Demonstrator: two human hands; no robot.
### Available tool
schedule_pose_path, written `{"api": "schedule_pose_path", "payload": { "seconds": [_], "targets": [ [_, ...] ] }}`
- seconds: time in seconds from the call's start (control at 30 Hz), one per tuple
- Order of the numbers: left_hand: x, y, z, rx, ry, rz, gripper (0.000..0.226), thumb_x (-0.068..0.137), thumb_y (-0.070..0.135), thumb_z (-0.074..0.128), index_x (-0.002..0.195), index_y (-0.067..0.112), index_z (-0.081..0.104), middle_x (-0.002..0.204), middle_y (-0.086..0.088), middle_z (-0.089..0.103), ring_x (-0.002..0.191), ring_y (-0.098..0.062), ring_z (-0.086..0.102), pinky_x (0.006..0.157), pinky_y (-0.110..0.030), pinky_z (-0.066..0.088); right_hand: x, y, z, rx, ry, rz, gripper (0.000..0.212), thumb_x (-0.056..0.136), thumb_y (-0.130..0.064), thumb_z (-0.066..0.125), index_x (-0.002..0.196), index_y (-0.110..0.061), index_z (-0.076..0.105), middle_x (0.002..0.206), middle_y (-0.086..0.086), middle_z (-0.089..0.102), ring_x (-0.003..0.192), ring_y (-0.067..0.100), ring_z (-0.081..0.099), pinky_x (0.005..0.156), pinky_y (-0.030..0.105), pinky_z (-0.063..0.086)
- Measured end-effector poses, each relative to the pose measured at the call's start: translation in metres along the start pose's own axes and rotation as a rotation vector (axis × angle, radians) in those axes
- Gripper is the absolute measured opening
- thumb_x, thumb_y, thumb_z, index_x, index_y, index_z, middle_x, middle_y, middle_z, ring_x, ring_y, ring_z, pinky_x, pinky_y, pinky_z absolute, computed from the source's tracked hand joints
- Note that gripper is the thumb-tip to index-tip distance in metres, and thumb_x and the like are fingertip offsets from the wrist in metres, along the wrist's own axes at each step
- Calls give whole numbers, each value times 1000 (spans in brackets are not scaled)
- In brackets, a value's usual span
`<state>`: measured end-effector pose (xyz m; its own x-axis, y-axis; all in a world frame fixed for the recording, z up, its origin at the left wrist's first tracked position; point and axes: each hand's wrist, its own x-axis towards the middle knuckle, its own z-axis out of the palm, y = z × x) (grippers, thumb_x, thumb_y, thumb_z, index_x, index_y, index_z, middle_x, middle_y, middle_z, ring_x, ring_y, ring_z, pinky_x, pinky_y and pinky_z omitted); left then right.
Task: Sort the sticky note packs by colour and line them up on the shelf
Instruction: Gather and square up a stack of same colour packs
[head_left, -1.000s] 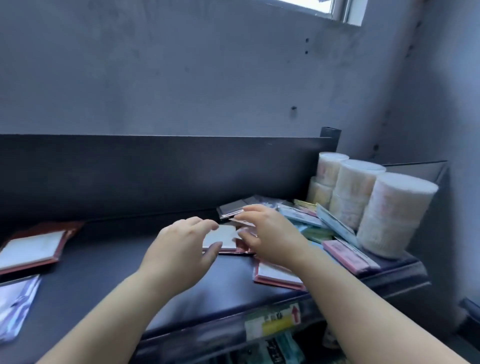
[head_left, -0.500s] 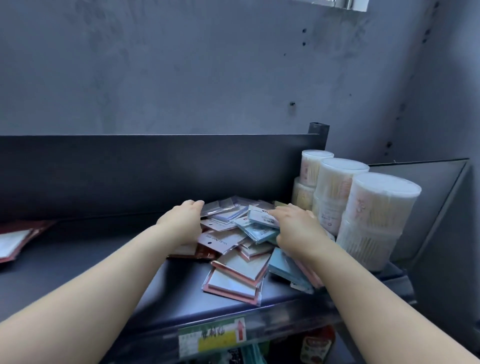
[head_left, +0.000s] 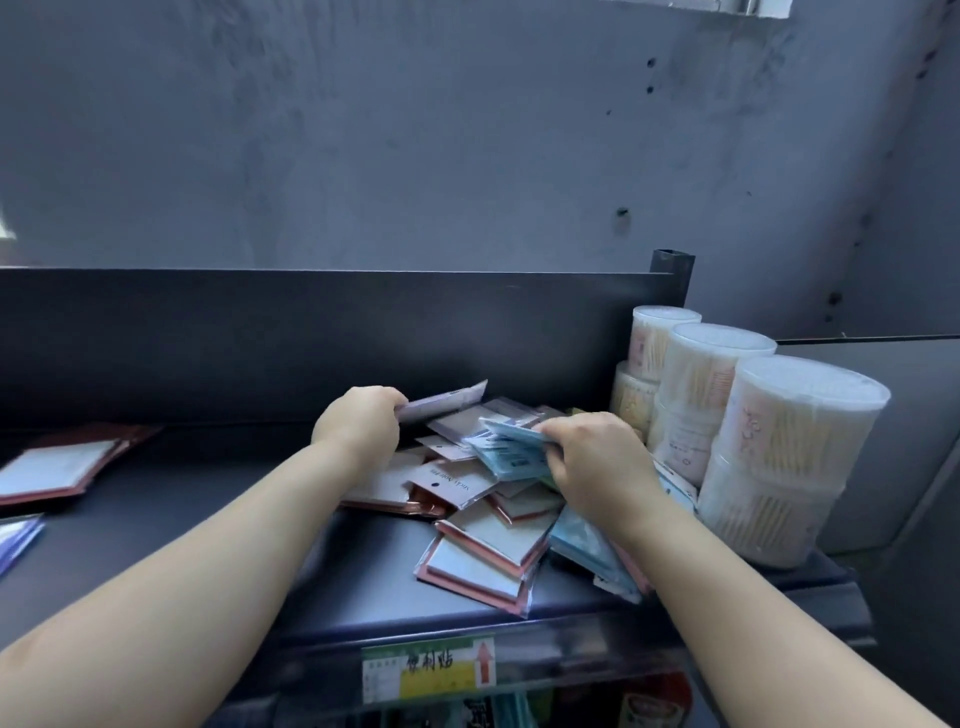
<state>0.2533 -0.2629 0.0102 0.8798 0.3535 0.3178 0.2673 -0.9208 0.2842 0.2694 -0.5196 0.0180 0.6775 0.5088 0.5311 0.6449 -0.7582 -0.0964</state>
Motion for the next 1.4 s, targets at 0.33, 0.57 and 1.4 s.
{"api": "schedule_pose_path", "payload": {
  "seconds": [0.33,0.57,1.4],
  "targets": [
    [-67,-35,-62,-917,224,-275,15,94,12,52,87,16,65,86,-4,72,67,-19,72,58,-29,57,24,-56,-10,847,149,235,12,91,-11,54,96,-20,60,86,-9,66,78,3,60,61,8,44],
    [-108,-82,-78,-1009,401,-286,16,94,8,54,87,18,65,85,-3,73,77,-19,72,67,-32,56,38,-115,14,1249,-19,375,27,88,0,46,102,-14,63,93,6,71,82,21,66,71,39,54],
    [-207,-362,-144,-355,167,-18,35,84,4,55,109,25,66,116,22,61,109,3,56,91,-1,35,87,-399,103,1348,-60,503,29,86,2,47,108,-9,62,89,4,68,80,19,59,72,35,45]
  ]
}}
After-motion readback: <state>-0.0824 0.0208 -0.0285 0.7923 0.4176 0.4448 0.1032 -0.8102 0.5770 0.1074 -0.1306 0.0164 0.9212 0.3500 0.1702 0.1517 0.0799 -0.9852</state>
